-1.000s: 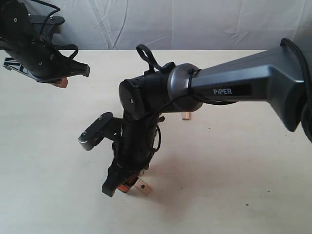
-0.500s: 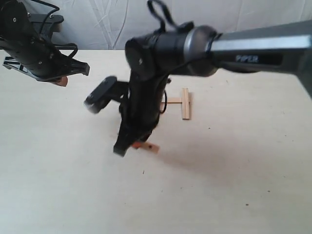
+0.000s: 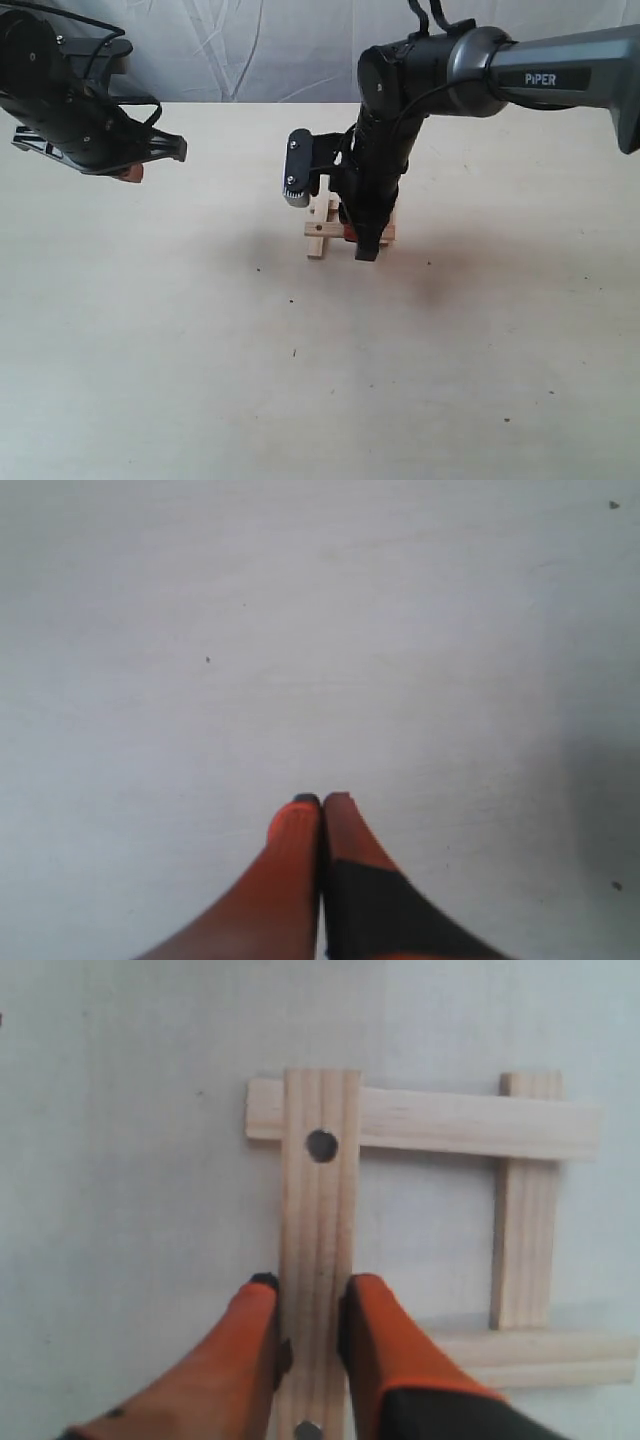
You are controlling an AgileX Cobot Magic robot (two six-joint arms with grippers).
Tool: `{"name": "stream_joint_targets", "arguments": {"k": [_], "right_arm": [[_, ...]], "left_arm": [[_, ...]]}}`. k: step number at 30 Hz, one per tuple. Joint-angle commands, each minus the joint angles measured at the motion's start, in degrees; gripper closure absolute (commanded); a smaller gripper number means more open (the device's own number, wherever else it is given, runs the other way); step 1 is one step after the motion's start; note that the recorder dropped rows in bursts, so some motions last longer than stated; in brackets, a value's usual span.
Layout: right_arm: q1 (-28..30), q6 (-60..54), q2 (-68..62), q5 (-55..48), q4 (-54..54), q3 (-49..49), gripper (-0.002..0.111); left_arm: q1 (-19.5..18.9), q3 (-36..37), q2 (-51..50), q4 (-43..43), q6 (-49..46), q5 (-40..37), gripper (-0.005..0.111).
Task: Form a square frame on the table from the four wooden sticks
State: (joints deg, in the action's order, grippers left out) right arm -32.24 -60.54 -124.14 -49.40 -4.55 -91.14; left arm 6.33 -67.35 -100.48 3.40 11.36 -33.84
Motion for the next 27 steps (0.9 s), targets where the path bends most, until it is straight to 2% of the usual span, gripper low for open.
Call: {"name": "stream_joint_targets", "arguments": {"k": [1,4,27], "right_arm": [[0.3,-3.3,-0.7,1.7,0.0,-0.2,0.109],[0.3,-7.2,-1.4,2.2,0.1,-0.2,0.109],[0.3,-7.0,-3.0,3.1,0.2,0.0,0.109]], "left_arm": [[0.0,0.3,0.5,-0.3,0.0,1.1,0.107],[0.0,0.3,0.5,-0.3,0.0,1.2,0.107],[0.0,0.3,0.5,-0.3,0.0,1.6,0.107]]}}
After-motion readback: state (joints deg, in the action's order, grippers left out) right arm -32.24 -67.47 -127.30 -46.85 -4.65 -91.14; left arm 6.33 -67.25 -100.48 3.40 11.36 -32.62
